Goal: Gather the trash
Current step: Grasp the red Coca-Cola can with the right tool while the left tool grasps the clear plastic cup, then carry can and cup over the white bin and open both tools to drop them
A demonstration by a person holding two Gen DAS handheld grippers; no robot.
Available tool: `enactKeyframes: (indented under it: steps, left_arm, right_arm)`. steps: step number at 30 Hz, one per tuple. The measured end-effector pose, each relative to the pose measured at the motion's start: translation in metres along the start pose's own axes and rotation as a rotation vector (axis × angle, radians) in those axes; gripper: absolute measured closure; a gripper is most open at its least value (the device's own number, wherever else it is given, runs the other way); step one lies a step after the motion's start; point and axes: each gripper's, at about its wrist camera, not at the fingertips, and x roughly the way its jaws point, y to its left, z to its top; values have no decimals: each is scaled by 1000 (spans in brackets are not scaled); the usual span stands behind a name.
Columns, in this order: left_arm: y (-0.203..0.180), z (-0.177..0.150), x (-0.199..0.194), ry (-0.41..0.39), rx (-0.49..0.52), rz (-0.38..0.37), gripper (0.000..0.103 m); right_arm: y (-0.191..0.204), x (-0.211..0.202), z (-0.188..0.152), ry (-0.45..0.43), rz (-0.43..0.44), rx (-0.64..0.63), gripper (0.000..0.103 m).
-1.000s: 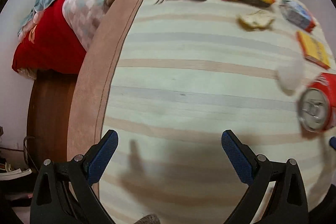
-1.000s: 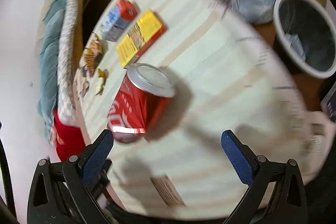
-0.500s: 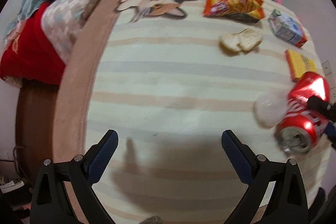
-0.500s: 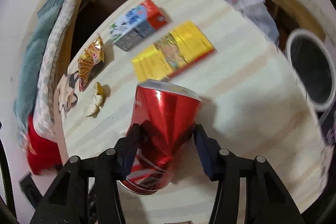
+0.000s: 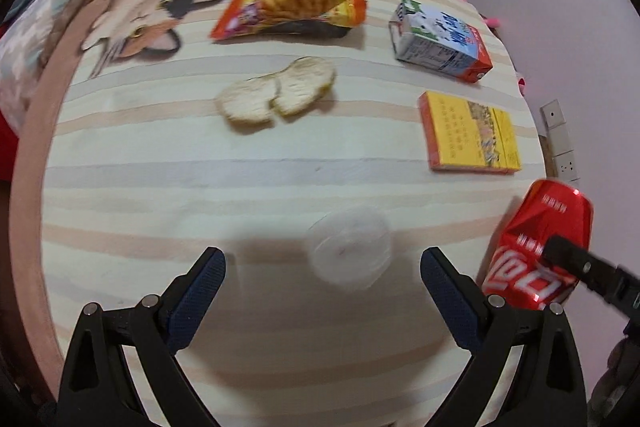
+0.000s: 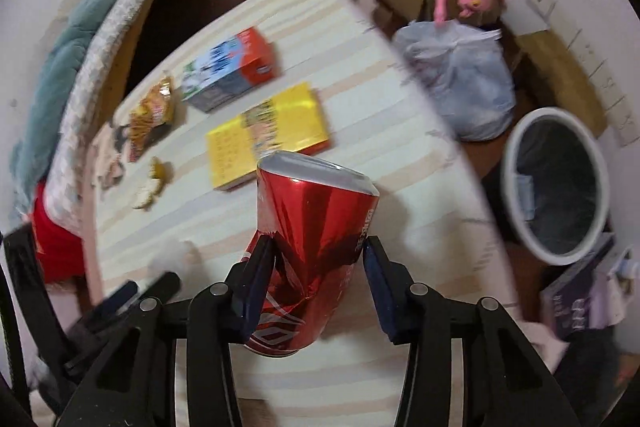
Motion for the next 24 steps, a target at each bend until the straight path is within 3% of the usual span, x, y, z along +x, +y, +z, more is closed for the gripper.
enactKeyframes:
  steps: [1,3,6,8,10,13,19,24]
  left_arm:
    - [-1,2,2,1,-2,-1,24]
    - [-2,7,5,3,-4,12,31]
    - [-2,8,0,-29,5,59,65]
    - [1,8,-2,-34,6,73,71]
    - [4,7,-4,-43,8,90,84]
    - [10,2,-10,-59,14,107,86]
    - [13,-13,-34,-120,48,170,86]
    - [9,-26,-66,-183,60,175,86]
  right_arm:
    - [-2,0,2,5,-8,-3,55]
    - [-2,5,7,40,-12,-17,55]
    - [4,12,13,51,-28,-21,52]
    - [12,18,16,57,-29,-25,50]
    - [14,29,18,101,24,8,50]
    - [16,48,15,155,65,44,54]
    - [24,39,4,99,56,-7,58]
    - [32,12,-4,42,71,-53,59]
